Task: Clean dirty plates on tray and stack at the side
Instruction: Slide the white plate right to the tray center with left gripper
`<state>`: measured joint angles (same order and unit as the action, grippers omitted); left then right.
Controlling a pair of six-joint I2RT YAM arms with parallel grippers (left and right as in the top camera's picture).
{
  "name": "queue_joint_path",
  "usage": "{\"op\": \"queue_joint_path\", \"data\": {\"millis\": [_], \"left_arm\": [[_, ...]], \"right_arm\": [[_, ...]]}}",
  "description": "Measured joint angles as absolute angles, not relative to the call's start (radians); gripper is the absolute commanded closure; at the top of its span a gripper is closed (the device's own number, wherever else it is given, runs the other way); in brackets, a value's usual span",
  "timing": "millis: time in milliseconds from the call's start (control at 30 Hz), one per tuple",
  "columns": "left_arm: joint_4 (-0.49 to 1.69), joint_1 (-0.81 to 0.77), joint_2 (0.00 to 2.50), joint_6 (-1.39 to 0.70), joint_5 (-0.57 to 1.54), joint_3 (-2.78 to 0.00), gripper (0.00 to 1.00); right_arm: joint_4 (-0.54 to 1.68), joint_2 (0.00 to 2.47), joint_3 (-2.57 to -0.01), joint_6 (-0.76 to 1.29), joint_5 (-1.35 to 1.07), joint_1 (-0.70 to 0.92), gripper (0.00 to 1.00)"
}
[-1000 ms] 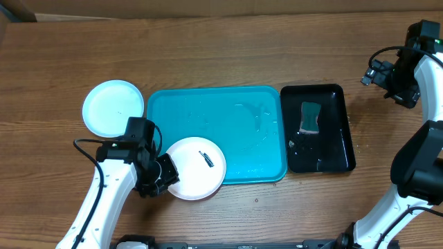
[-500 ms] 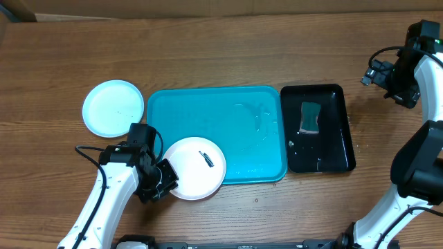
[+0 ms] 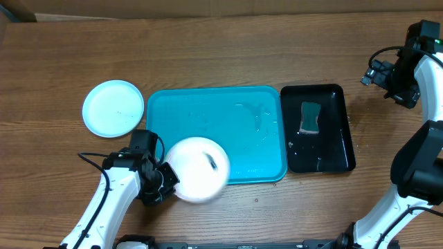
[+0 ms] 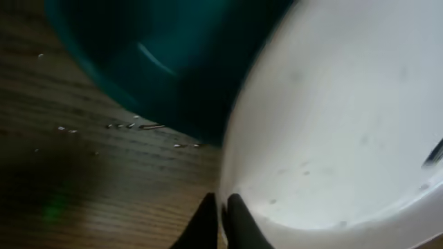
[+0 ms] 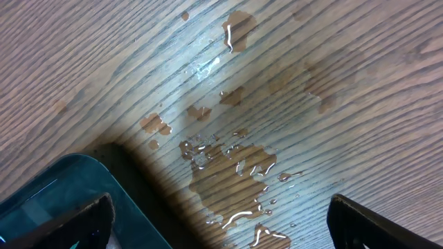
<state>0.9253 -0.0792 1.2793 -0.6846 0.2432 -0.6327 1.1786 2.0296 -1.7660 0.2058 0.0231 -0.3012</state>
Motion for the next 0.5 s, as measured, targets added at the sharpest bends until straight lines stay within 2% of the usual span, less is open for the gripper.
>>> {"op": "queue_joint_path", "data": {"millis": [200, 500], "left_arm": [[0.905, -0.079, 1.280, -0.682, 0.250, -0.664, 0.96], [0.698, -0.087, 1.280, -0.748, 0.261, -0.699, 0.96]], "right_arm": [[1.179, 2.030, -1.766, 0.206, 0.023, -0.301, 0.00], [1.179, 2.030, -1.766, 0.206, 0.023, -0.301, 0.00]]}}
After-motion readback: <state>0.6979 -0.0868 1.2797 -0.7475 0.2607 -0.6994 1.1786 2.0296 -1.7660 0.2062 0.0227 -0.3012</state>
